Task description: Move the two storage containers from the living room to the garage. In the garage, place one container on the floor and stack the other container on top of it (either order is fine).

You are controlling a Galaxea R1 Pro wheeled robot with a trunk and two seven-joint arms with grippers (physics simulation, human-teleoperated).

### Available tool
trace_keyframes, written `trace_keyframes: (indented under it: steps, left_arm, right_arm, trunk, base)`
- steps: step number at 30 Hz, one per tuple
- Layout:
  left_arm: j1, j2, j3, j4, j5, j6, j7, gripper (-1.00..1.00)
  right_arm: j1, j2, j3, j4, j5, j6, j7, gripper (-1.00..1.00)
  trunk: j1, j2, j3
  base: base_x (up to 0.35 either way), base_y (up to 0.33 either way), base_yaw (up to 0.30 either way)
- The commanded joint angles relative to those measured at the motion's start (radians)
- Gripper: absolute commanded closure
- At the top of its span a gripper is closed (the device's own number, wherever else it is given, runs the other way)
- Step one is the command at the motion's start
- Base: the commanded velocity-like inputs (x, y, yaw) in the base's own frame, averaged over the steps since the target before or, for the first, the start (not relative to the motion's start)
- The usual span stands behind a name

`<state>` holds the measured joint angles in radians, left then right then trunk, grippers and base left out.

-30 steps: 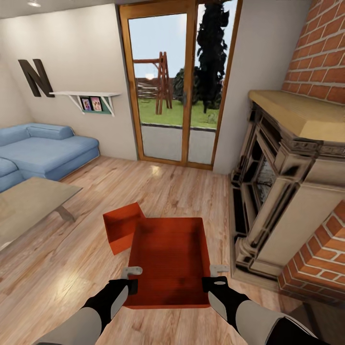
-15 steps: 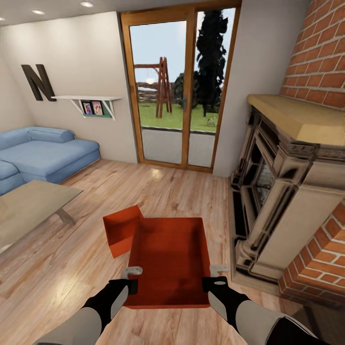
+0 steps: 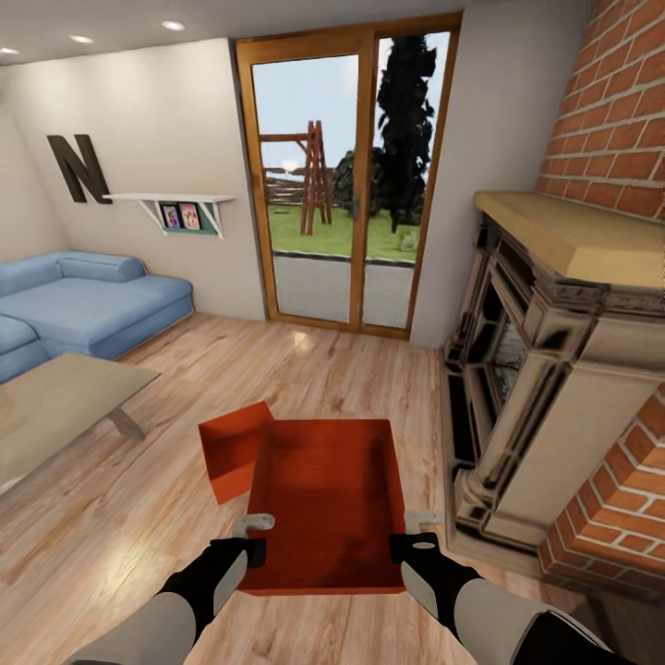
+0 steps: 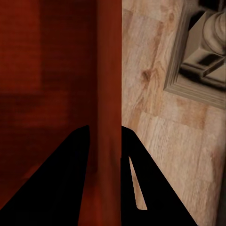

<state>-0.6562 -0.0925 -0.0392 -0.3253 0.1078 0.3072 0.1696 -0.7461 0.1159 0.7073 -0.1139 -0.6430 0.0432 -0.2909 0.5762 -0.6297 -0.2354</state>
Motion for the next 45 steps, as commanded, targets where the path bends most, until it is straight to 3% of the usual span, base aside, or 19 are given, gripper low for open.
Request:
trace_keyframes:
  steps: [1, 45]
  left_arm:
    - [0.000, 0.001, 0.024, 0.000, -0.004, 0.008, 0.010, 1.00]
    - [0.000, 0.002, 0.024, 0.000, -0.004, 0.007, 0.010, 1.00]
  right_arm:
    - [-0.001, -0.009, -0.017, -0.003, 0.019, -0.014, -0.002, 1.00]
    - [-0.001, -0.009, -0.017, -0.003, 0.019, -0.014, -0.002, 1.00]
  trunk:
    - [0.000, -0.001, 0.000]
    - [0.000, -0.001, 0.069]
  base:
    - [0.000, 0.000, 0.000]
    - [0.000, 0.000, 0.000]
